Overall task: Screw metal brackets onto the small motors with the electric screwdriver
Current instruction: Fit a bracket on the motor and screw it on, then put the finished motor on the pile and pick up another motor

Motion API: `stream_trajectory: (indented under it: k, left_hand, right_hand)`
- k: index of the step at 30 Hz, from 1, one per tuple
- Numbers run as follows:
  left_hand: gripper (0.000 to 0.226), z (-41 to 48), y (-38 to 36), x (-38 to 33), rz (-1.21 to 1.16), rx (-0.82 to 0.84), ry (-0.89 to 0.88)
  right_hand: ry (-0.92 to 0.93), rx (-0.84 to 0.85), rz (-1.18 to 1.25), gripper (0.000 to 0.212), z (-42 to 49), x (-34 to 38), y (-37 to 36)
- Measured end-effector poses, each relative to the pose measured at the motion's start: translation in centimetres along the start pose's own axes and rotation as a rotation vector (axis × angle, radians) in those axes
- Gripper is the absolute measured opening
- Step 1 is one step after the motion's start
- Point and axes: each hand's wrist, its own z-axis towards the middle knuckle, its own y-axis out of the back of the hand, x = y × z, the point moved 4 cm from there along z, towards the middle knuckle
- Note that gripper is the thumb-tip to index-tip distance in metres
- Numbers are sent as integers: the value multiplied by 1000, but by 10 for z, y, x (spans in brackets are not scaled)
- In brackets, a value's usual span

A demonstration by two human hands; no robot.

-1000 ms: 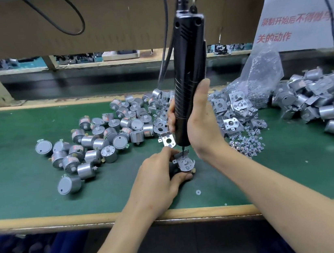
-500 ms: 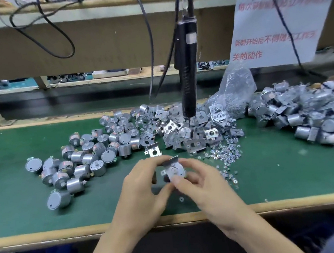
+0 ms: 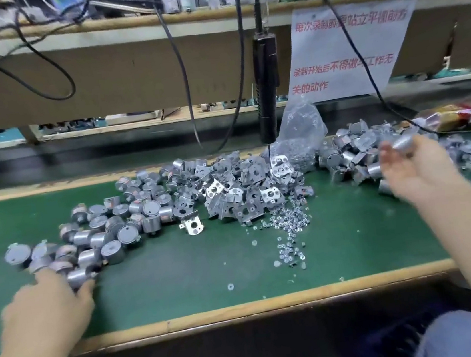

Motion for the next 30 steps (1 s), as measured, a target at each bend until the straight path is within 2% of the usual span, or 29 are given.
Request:
stream_trajectory:
  k: [1, 3, 5, 7, 10, 13, 15, 18, 22, 25, 28, 30]
  left_hand:
    - [46, -4, 2, -4, 8, -17, 6]
    - [45, -11, 8, -12, 5, -31, 15]
    - [46, -16, 11, -19, -13, -33, 3]
    - [44, -20, 20, -29, -31, -69, -36]
    - [38, -30, 34, -57, -79, -141, -166]
    - [43, -48, 37, -87, -283, -177, -373]
    - [42, -62, 32, -104, -395, -147, -518]
    - [35, -76, 18, -121, -534, -77, -679]
    - [14, -87, 4, -132, -525, 2, -778]
    - [14, -82, 2, -130, -435, 19, -761]
    - [18, -74, 5, -123, -374, 81, -721]
    - [18, -70, 7, -119, -346, 120, -696]
  right_hand:
    - [28, -23, 70, 11, 5, 12, -1]
    - [72, -36, 133, 27, 11, 26, -4]
    - [101, 19, 63, 36, 7, 27, -14]
    - [126, 91, -125, 39, -1, 11, -27]
    - [208, 260, -572, 47, -19, -25, -52]
    - [321, 452, -976, 92, -36, -66, -81]
    - [369, 542, -1063, 108, -47, -86, -99]
    - [466, 601, -1027, 99, -57, -99, -126]
    - [530, 747, -902, 68, -71, -105, -154]
    - [547, 804, -833, 51, -80, -108, -166]
    - [487, 812, -743, 25, -82, -110, -169]
    - [450, 817, -680, 16, -81, -112, -166]
